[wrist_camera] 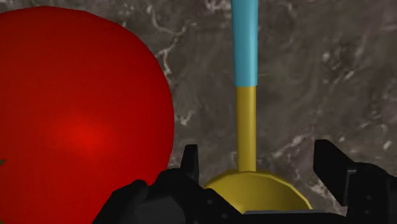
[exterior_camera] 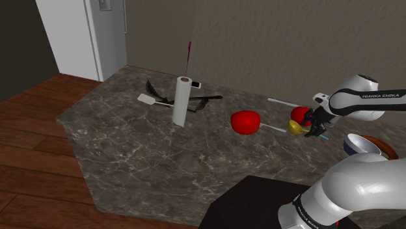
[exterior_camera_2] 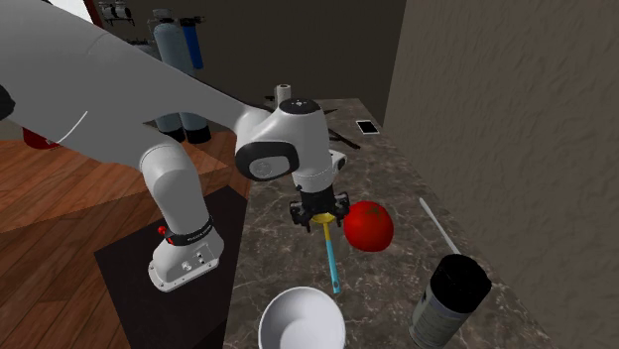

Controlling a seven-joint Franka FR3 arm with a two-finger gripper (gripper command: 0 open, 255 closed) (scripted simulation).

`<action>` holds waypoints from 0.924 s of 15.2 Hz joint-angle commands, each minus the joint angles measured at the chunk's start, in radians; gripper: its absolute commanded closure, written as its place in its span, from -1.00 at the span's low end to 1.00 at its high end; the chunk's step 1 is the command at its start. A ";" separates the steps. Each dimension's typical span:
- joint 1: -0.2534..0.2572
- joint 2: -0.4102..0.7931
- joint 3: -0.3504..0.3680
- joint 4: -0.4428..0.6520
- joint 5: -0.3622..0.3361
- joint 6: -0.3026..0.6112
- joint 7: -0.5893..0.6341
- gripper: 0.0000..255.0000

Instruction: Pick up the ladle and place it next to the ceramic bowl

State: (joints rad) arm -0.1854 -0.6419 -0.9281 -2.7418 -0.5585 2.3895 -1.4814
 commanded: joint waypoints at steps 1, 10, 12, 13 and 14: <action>0.000 0.007 -0.006 -0.003 -0.001 -0.002 0.000 -1.00; -0.052 -0.113 0.096 0.041 0.025 -0.173 0.002 -1.00; -0.052 -0.113 0.096 0.041 0.025 -0.173 0.002 -1.00; -0.052 -0.113 0.096 0.041 0.025 -0.173 0.002 -1.00; -0.052 -0.113 0.096 0.041 0.025 -0.173 0.002 -1.00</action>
